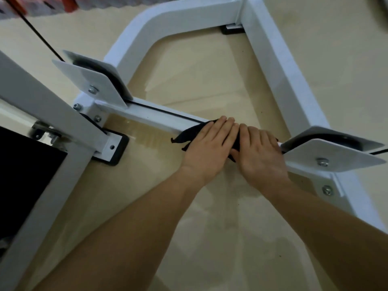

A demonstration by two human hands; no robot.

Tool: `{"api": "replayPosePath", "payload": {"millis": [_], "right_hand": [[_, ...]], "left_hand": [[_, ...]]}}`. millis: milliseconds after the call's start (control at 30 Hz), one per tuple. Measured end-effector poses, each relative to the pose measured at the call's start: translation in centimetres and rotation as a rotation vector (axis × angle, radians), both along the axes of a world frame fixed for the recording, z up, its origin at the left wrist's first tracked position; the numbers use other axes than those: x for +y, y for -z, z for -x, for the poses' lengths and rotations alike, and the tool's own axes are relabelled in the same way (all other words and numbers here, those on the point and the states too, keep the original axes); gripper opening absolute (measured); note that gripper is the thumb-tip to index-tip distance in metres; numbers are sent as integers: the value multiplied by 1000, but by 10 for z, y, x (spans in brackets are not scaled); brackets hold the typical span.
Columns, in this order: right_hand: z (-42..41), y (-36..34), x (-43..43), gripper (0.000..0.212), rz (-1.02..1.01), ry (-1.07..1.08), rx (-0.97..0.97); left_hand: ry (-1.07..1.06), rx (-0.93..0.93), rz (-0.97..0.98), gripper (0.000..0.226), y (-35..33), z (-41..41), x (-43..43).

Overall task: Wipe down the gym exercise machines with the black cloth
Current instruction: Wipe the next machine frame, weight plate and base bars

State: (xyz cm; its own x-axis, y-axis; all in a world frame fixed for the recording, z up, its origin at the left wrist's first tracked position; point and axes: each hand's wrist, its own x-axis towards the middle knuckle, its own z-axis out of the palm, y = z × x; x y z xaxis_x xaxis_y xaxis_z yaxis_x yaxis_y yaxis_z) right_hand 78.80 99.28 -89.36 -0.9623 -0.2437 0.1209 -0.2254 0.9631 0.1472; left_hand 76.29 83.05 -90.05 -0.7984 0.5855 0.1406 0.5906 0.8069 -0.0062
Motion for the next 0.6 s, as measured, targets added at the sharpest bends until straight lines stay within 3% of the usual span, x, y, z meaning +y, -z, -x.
{"api": "replayPosePath", "payload": {"millis": [167,333,467,600], "right_hand": [[-12,17,-29,53,122,132,97],[17,-5,-74,54,226,-142,5],[-5,-45,-92,35,247,-22,-170],[-107,-74,-107,13,360,-52,-351]], "left_hand": [[74,31,-106,56,-2,0,-16],[-56,95,-326,26,-8,6,-93],[-304,-165,-460,14,-43,-59,-105],[-626,-372,-526,18,-71,-175,-115]]}}
